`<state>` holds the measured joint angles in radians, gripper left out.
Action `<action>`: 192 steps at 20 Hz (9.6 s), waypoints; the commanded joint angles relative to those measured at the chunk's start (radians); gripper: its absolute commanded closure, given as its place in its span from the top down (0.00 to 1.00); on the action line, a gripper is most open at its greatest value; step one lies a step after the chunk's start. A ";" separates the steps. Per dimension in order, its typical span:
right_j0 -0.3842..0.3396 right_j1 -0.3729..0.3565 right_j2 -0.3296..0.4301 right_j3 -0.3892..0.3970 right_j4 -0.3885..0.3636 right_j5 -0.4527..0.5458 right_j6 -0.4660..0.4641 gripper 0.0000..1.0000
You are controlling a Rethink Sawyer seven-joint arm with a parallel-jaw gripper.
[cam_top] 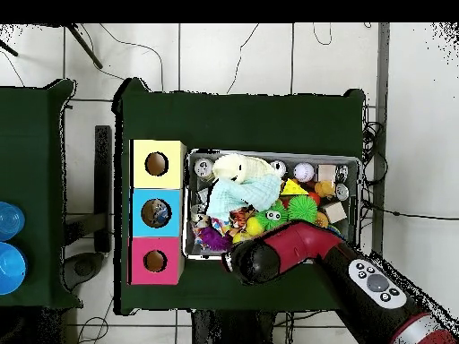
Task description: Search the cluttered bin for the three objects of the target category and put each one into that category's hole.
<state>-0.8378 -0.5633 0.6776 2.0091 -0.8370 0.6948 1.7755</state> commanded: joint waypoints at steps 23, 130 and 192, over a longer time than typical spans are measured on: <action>-0.062 -0.054 0.077 -0.098 0.018 0.181 -0.276 1.00; 0.064 0.000 -0.213 -0.029 0.291 -0.049 0.086 0.00; 0.568 -0.217 -0.481 -0.115 0.951 0.179 0.410 0.00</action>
<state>-0.2770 -0.8240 0.2511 1.9518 0.0631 0.8195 1.9310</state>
